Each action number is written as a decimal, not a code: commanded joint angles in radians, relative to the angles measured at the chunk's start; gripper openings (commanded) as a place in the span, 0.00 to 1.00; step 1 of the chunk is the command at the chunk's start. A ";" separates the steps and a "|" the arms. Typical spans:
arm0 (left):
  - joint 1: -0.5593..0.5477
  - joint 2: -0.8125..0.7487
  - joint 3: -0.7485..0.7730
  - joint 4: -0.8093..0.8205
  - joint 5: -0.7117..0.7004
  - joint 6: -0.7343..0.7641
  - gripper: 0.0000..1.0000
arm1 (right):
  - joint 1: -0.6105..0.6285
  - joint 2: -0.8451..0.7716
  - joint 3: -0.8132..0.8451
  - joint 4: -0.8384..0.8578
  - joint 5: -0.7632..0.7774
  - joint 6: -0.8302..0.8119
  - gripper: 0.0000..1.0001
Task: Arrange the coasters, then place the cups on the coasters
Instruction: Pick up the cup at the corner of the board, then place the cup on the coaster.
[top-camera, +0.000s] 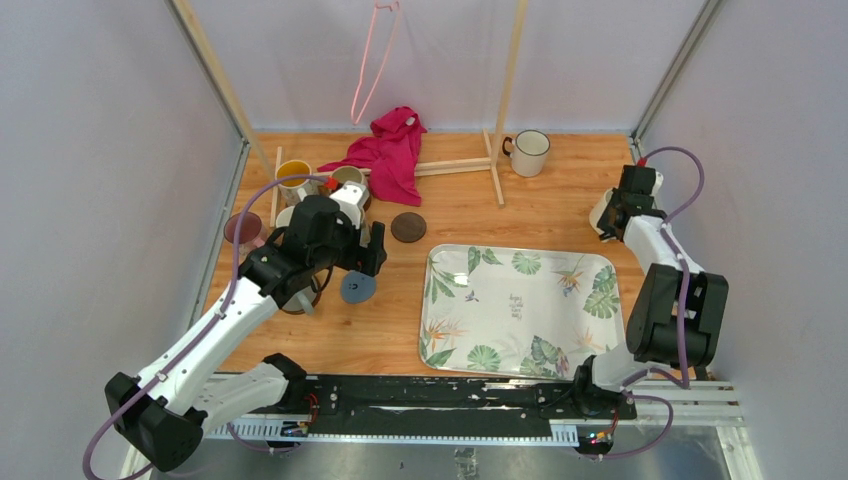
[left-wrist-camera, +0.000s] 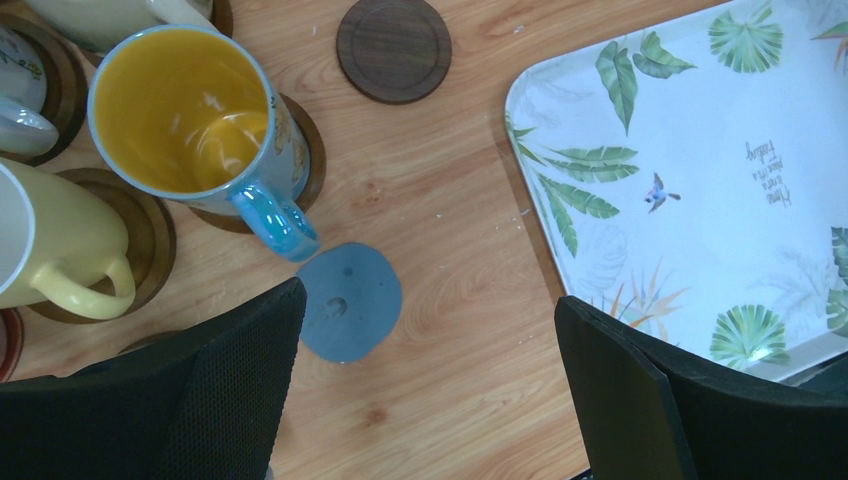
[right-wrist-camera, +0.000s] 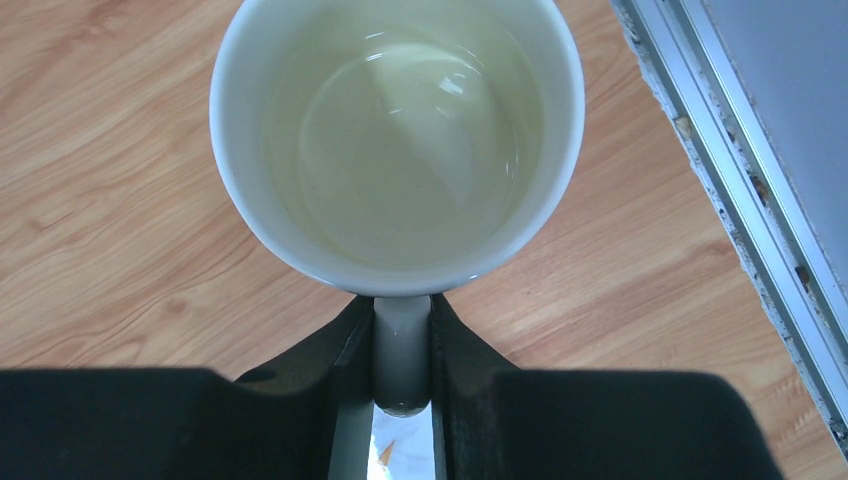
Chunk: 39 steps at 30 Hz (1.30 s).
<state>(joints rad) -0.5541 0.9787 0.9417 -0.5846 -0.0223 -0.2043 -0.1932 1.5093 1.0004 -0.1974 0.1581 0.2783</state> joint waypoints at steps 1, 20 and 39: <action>-0.007 -0.023 -0.009 -0.005 -0.035 0.017 1.00 | 0.077 -0.135 0.034 0.000 0.014 -0.020 0.00; -0.007 -0.043 -0.004 -0.006 -0.149 0.000 1.00 | 0.601 -0.140 0.093 0.032 0.008 -0.021 0.00; -0.006 -0.068 -0.017 0.000 -0.191 0.006 1.00 | 0.886 0.361 0.494 0.093 -0.016 -0.062 0.00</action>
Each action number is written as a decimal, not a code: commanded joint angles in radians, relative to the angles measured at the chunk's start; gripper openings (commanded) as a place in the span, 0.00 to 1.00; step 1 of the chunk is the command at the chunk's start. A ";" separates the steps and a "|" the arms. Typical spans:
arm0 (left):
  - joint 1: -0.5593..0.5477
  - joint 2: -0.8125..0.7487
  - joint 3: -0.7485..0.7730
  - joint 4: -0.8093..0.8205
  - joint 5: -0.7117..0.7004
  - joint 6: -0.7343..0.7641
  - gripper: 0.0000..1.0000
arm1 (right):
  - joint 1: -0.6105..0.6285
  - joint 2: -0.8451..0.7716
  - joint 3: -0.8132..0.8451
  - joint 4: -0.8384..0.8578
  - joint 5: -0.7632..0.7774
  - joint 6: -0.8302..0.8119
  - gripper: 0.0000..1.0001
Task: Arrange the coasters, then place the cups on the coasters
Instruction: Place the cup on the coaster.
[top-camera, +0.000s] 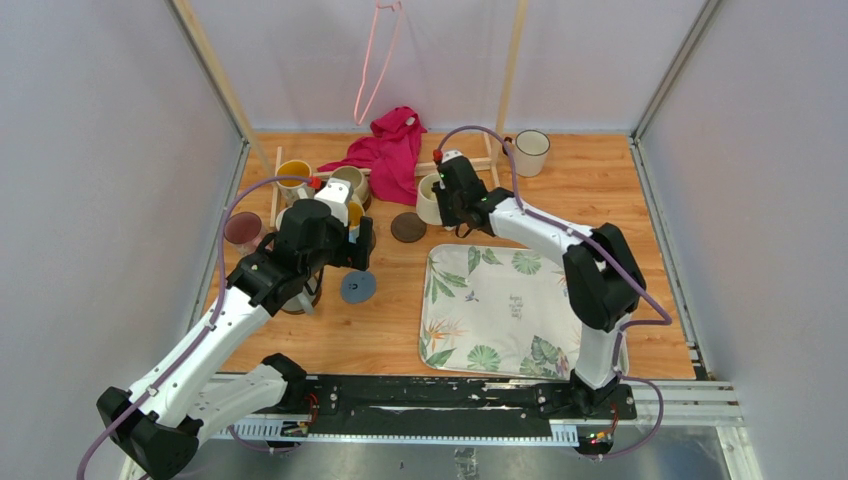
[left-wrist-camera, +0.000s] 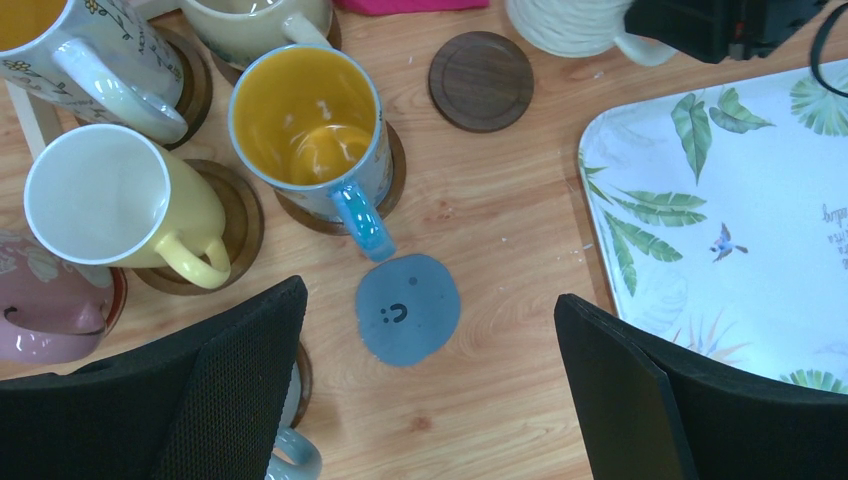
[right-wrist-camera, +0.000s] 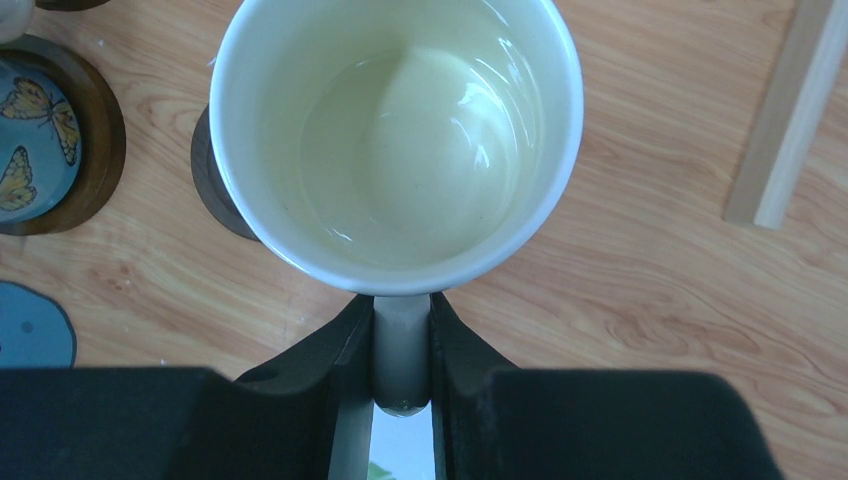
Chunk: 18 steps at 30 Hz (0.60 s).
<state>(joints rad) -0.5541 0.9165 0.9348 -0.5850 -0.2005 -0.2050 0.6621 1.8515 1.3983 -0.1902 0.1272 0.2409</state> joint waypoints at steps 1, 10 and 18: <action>-0.006 -0.007 -0.010 0.001 -0.012 0.007 1.00 | 0.035 0.029 0.105 0.085 0.015 -0.027 0.00; -0.006 -0.006 -0.010 0.001 -0.007 0.008 1.00 | 0.089 0.095 0.152 0.085 0.018 -0.022 0.00; -0.006 -0.006 -0.011 0.003 -0.004 0.006 1.00 | 0.126 0.127 0.162 0.085 0.027 -0.011 0.00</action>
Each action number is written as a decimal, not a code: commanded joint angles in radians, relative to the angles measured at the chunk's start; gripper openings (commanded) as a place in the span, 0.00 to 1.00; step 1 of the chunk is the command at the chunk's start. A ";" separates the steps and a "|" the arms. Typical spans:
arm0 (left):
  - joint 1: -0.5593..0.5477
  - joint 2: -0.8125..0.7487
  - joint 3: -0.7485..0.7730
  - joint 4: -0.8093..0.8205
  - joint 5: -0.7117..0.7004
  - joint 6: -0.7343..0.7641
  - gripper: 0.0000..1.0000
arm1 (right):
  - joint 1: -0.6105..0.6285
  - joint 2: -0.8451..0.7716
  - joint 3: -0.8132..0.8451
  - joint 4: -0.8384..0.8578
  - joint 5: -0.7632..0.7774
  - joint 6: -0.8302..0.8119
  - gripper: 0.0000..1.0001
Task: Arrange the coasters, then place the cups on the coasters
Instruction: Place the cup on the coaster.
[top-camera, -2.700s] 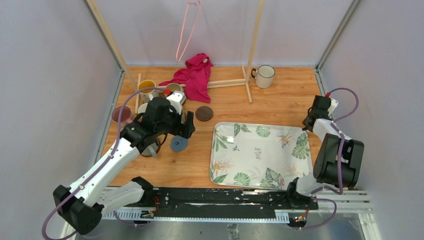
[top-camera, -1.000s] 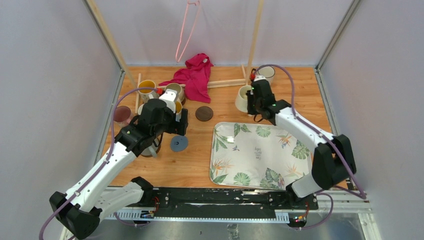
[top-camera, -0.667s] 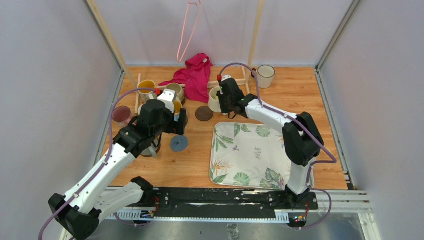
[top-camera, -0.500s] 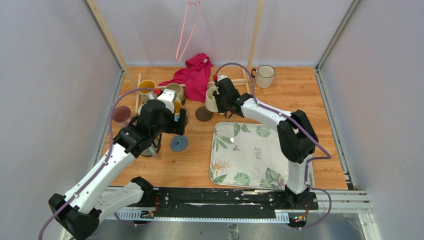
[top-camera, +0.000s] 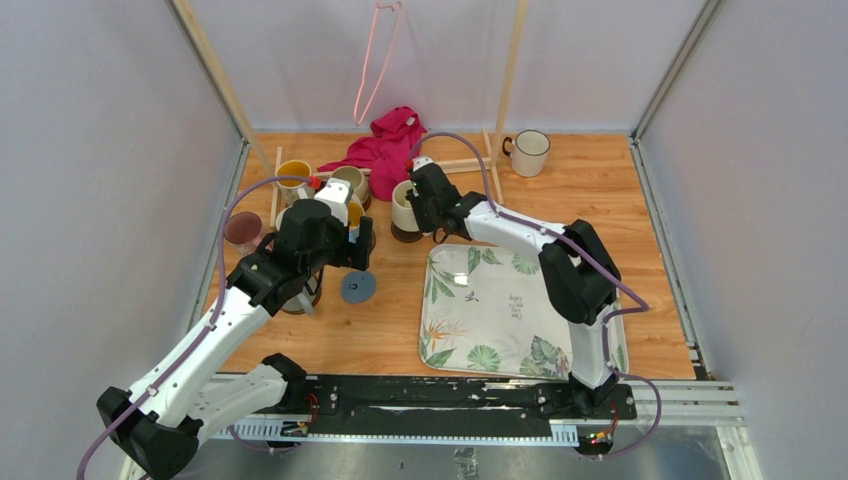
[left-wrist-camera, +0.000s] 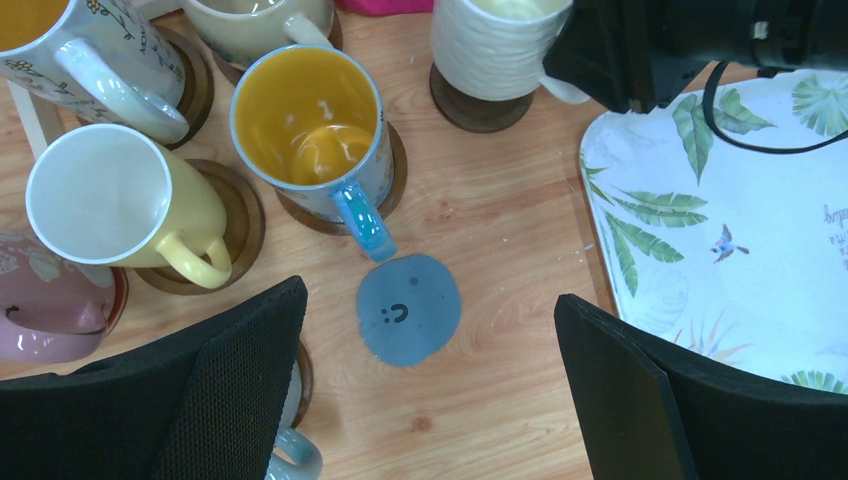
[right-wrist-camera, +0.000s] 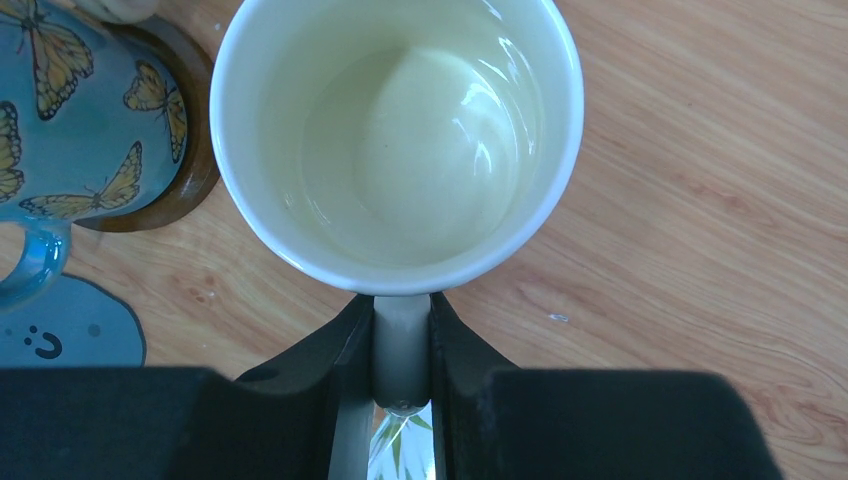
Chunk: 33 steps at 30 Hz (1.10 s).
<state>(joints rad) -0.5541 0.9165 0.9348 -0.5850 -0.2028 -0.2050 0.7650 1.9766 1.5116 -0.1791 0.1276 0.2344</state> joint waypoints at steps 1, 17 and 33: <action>-0.006 -0.007 -0.011 0.004 -0.001 0.006 1.00 | 0.026 0.004 0.047 0.072 0.026 -0.003 0.00; -0.006 -0.002 -0.014 0.003 0.005 0.007 1.00 | 0.052 0.002 0.004 0.070 0.041 0.024 0.00; -0.006 0.002 -0.014 0.002 0.011 0.007 1.00 | 0.057 -0.018 -0.053 0.067 0.053 0.049 0.00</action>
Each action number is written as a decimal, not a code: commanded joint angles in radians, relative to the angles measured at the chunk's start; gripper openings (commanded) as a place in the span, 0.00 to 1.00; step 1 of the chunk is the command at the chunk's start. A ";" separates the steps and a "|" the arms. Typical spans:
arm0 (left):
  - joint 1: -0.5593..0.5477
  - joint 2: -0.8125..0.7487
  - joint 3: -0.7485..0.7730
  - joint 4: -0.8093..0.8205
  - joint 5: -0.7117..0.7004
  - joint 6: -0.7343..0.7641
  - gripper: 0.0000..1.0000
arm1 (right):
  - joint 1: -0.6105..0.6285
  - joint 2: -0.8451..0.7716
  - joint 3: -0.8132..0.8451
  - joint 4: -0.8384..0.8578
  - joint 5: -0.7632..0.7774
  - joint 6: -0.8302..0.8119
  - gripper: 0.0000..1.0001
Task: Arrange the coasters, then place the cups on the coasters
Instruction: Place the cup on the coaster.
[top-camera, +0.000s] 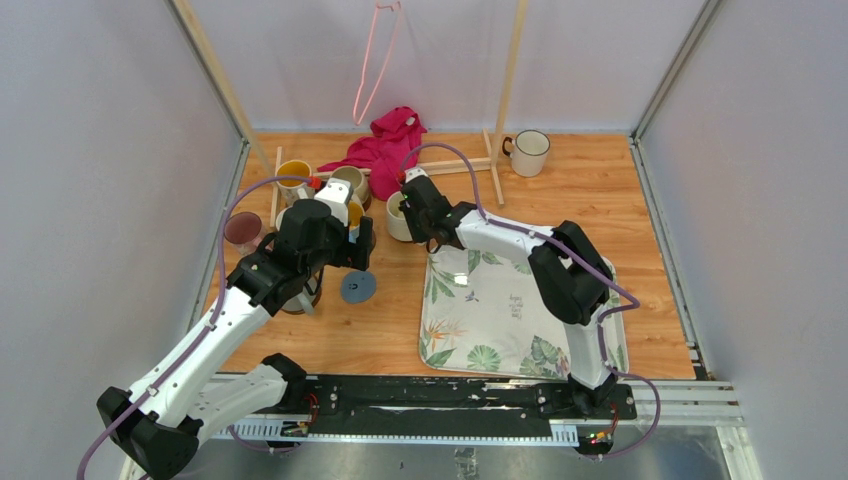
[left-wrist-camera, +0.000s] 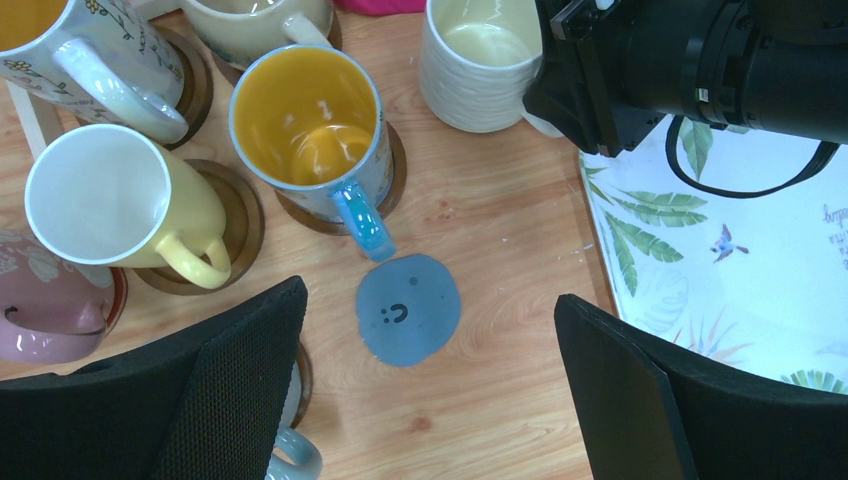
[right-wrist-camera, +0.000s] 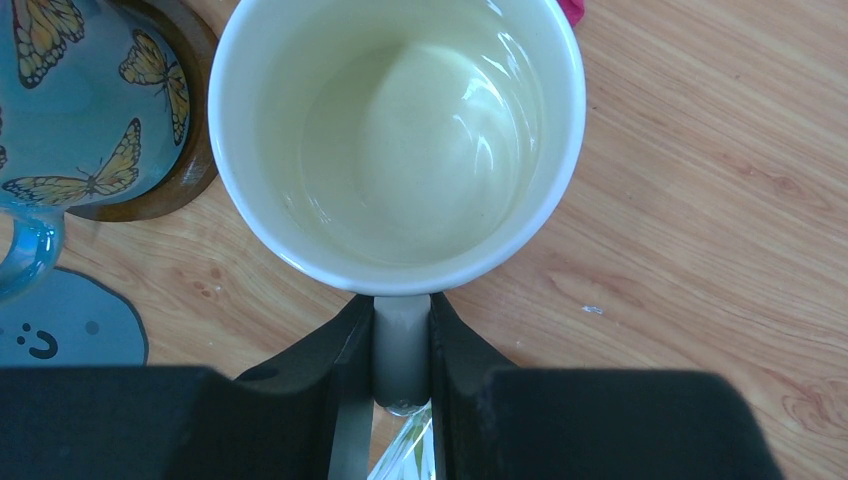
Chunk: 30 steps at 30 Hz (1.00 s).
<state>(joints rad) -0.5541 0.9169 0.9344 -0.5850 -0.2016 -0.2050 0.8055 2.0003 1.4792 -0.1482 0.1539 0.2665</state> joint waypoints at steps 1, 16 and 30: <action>-0.006 0.002 -0.014 0.002 0.009 0.007 1.00 | 0.017 -0.045 -0.024 0.036 0.028 0.018 0.00; -0.006 0.006 -0.014 0.001 0.009 0.007 1.00 | 0.025 -0.073 -0.061 0.036 0.027 0.030 0.19; -0.006 0.007 -0.016 -0.001 0.007 0.007 1.00 | 0.035 -0.033 -0.017 0.034 0.010 0.036 0.23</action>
<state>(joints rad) -0.5541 0.9203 0.9344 -0.5854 -0.1947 -0.2050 0.8185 1.9736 1.4296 -0.1230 0.1673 0.2848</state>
